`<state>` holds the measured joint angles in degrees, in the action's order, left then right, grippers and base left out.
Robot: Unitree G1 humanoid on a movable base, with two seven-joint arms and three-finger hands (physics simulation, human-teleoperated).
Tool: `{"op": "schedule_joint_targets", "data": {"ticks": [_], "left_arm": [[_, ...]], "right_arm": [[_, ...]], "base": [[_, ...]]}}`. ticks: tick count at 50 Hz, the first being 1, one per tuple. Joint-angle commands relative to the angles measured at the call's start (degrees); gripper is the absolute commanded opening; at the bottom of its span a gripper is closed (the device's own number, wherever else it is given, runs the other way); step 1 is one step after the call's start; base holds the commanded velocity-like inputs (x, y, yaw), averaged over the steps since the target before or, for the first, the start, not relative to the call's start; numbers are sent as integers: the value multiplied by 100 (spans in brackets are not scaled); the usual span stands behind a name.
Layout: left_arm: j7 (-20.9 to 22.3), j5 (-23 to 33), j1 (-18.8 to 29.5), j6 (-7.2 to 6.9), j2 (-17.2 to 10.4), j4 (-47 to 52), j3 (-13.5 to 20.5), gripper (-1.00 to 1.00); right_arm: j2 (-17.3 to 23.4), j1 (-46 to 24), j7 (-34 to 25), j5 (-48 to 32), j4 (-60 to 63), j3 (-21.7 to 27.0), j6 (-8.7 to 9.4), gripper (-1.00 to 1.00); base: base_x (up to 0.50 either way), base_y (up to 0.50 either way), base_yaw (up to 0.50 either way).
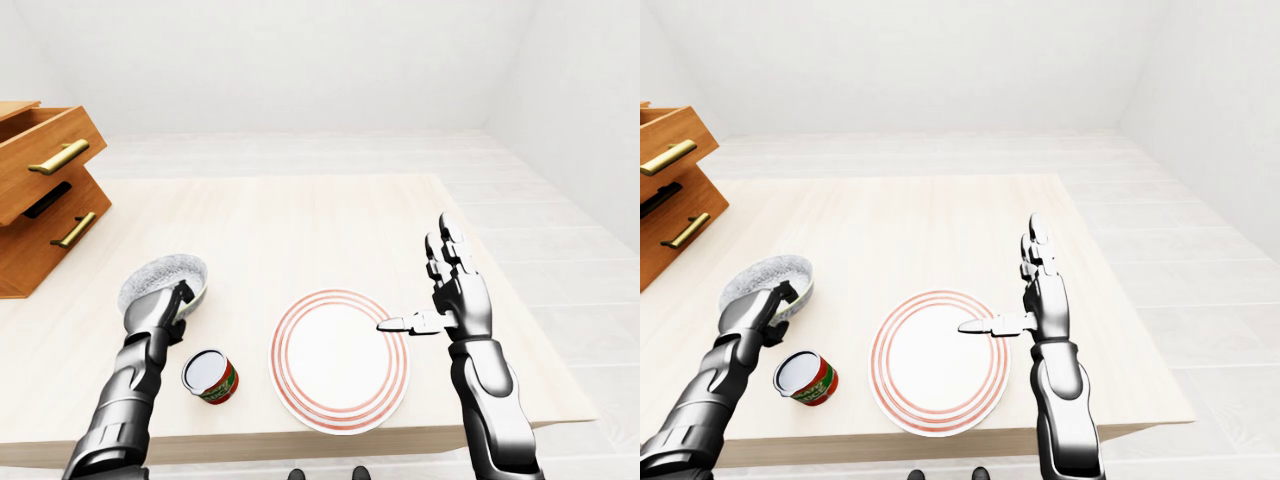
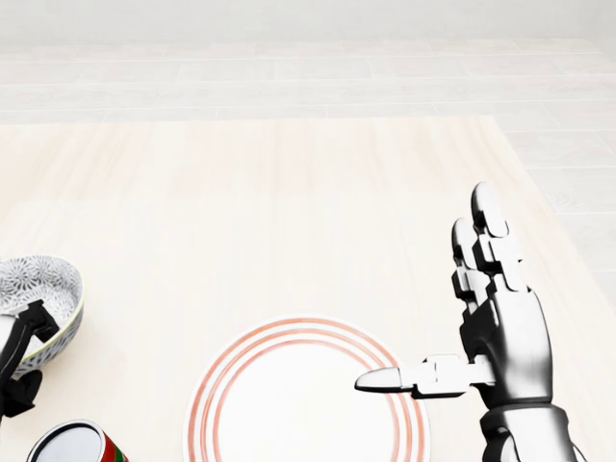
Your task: Put the bowl on the plate.
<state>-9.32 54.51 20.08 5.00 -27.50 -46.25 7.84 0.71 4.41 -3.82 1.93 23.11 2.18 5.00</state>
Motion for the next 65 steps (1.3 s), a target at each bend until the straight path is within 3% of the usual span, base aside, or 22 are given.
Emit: {"op": "schedule_joint_targets", "data": {"ticks": [1, 7, 12, 30, 31, 32, 36, 38, 43, 44, 46, 47, 52, 55, 56, 61, 63, 65], "left_arm": [[260, 4, -167, 0, 22, 73, -134, -78], [323, 38, -209, 0, -8, 238, -92, -84], [438, -32, -239, 0, -45, 393, 13, -100], [825, 191, -457, 0, -79, 1271, 229, -100], [875, 133, -457, -13, -35, 1353, 275, -100], [909, 338, -480, -133, -82, 1472, 207, -100], [906, 248, -467, -39, -45, 1580, 335, -100], [1037, 323, -471, -130, -56, 1733, 330, -100], [1073, 201, -452, -167, 18, 1963, 456, -100], [1095, 450, -485, -321, -38, 2055, 381, -100], [1168, 204, -479, -241, 39, 2134, 503, -100], [1217, 423, -514, -324, -28, 2231, 421, -100], [1356, 488, -524, -442, 6, 2499, 492, -100], [1404, 371, -491, -410, 49, 2575, 553, -100], [1488, 474, -492, -474, 18, 2677, 524, -100], [1662, 501, -457, -542, 77, 2927, 528, -100], [1730, 477, -420, -507, 106, 3068, 546, -100], [1870, 578, -388, -573, 108, 3306, 518, -100]], "right_arm": [[-6, 25, 4, -3, 11, -14, 0, 100], [-15, 40, 6, 3, 19, -27, 0, 100], [-17, 52, 10, 2, 31, -37, 0, 100], [-13, 95, 14, 0, 133, -46, 0, 100], [-15, 88, 15, 5, 140, -43, 0, 100], [-12, 79, 19, -1, 140, -42, 0, 100], [-10, 31, 19, 3, 149, -42, 0, 100], [-3, 25, 19, 1, 169, -35, 0, 100], [-2, -15, 20, 5, 165, -26, 0, 100], [3, -21, 17, -1, 164, -29, 0, 100], [4, -48, 16, 5, 160, -22, 0, 100], [5, -55, 13, 2, 148, -25, 0, 100], [7, -92, 8, 7, 99, -17, 0, 100], [6, -105, 9, 7, 86, -16, 0, 100], [4, -108, 8, 8, 72, -19, 0, 100], [6, -76, 0, 15, 56, -10, 0, 100], [3, -63, 5, 13, 60, -9, 0, 100], [3, -61, 5, 8, 56, -15, 0, 100]], "base": [[0, 0, 0], [0, 0, 0], [0, 0, 0], [0, 0, 0], [0, 0, 0], [0, 0, 0], [0, 0, 0], [0, 0, 0], [0, 0, 0], [0, 0, 0], [0, 0, 0], [0, 0, 0], [0, 0, 0], [0, 0, 0], [0, 0, 0], [0, 0, 0], [0, 0, 0], [0, 0, 0]]}}
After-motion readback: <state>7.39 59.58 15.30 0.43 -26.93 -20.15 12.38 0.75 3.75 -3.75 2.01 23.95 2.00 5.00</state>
